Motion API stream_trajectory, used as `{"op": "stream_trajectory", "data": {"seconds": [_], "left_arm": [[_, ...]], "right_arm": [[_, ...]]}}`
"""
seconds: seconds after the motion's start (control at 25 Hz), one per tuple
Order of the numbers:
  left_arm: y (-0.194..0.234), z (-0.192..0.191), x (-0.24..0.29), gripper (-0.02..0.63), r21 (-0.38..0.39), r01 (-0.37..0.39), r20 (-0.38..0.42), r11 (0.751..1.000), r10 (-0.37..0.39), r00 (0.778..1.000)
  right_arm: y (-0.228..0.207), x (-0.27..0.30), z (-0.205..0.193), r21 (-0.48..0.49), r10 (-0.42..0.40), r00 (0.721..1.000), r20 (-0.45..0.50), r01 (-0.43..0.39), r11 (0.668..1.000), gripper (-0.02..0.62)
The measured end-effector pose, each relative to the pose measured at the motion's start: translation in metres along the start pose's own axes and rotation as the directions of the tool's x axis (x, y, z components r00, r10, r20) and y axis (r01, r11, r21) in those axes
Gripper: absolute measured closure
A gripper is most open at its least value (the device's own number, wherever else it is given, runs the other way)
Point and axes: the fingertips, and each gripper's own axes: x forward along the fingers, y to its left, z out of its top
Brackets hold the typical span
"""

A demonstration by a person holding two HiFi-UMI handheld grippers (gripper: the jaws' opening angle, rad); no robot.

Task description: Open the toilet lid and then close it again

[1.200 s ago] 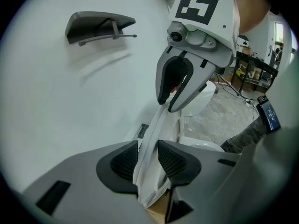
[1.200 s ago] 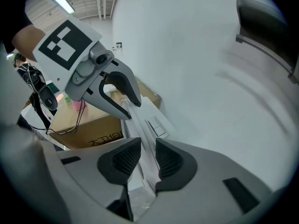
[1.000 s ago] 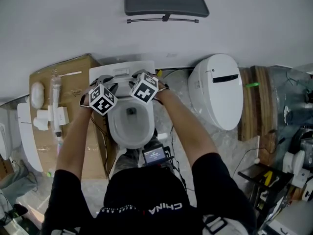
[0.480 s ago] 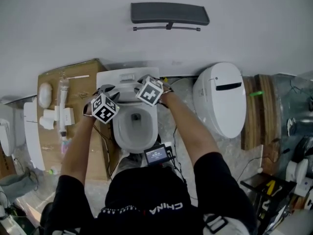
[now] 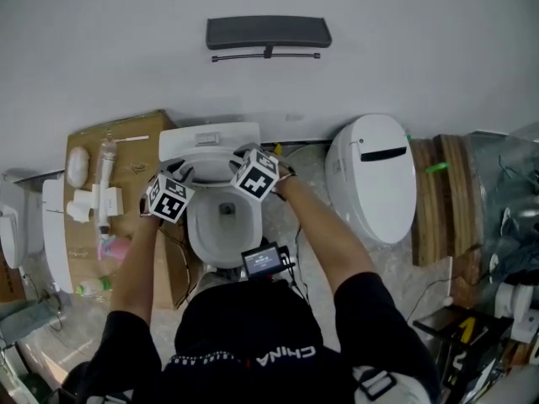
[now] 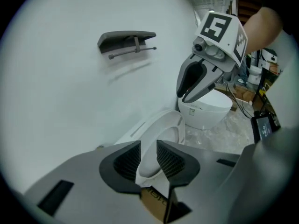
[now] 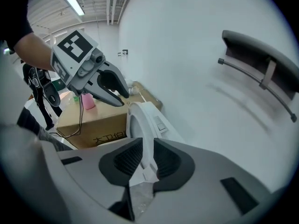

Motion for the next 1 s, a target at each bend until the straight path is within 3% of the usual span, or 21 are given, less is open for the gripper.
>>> {"op": "stream_trajectory", "data": {"seconds": [0.08,0.2,0.32,0.72,1.0], "left_arm": [[-0.013,0.001,-0.008,0.533,-0.045,-0.006,0.02,0.999,0.007,1.0],[-0.037,-0.002,-0.021,0.574,-0.138,0.0,0.044,0.99,0.006,0.999],[-0.066,-0.011,-0.033,0.595,-0.177,0.043,0.049,0.983,-0.035,0.998],[-0.145,-0.051,-0.096,0.595,-0.14,0.149,0.091,0.979,-0.138,0.986],[-0.187,-0.131,-0.162,0.595,-0.035,0.151,0.098,0.988,-0.147,0.984]], "right_arm": [[0.005,-0.01,-0.01,0.028,0.002,1.0,0.02,-0.002,1.0,0.549],[0.014,-0.02,-0.021,0.104,0.024,0.997,0.067,-0.031,0.994,0.565],[0.023,-0.028,-0.03,0.127,-0.021,0.996,0.091,0.009,0.992,0.578],[0.094,-0.071,-0.048,0.167,-0.12,0.987,0.103,0.102,0.981,0.581],[0.184,-0.079,-0.039,0.121,-0.233,0.971,0.053,0.226,0.967,0.581]]}}
